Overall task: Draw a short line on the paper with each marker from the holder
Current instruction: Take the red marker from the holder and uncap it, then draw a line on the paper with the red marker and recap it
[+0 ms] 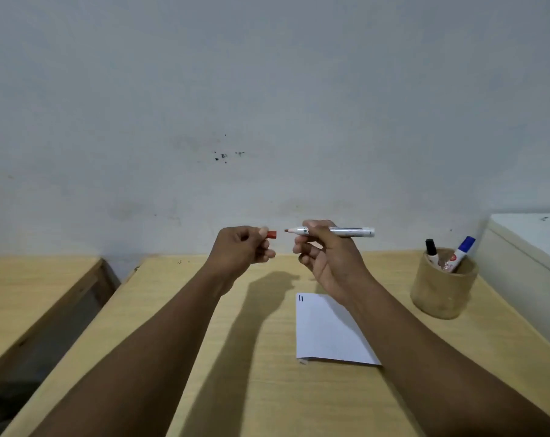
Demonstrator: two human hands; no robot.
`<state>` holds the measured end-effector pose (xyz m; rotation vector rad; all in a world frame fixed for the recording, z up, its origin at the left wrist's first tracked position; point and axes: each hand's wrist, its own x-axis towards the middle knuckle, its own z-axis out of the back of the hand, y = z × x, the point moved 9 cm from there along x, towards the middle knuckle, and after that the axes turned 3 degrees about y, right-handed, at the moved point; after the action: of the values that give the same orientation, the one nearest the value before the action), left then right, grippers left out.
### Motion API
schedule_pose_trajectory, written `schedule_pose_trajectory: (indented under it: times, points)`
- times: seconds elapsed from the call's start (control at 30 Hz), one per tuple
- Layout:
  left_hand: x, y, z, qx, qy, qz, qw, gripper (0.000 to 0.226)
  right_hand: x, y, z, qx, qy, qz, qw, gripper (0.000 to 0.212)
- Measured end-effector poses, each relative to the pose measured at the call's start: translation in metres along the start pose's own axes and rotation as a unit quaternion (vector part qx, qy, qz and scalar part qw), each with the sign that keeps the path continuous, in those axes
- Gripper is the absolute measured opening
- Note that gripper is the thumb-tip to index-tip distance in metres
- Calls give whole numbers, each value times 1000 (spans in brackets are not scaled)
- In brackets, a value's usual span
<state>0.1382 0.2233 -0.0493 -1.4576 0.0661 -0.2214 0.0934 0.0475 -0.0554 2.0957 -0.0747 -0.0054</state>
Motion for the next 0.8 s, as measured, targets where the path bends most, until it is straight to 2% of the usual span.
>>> schedule_pose_trajectory:
  times: [0.07,0.17,0.23,0.33,0.47,0.53,0.67,0.8]
  points:
    - [-4,26,15,127,15,17,992,30,0,-4,20,-99,-31,8,995,9]
    - [-9,48,10,348,79,3,934,19,-3,-14,50,-235,-61,7,970,11]
    - [-10,56,-5,420,117,-10,900,13,-6,-22,61,-258,-65,9,964,9]
    - [-7,66,-24,463,151,-23,873,11,-8,-33,75,-265,-79,5,961,14]
    - [-6,68,-36,478,181,-21,860,15,-9,-52,88,-280,-94,-7,955,14]
    - [-6,68,-35,480,181,-16,858,28,-11,-57,91,-287,-98,-5,953,14]
    - [-8,68,-40,494,200,-11,846,71,-12,-57,90,-292,-95,7,952,14]
    - [-15,60,-61,546,205,-68,809,81,-13,-55,90,-339,-96,26,935,14]
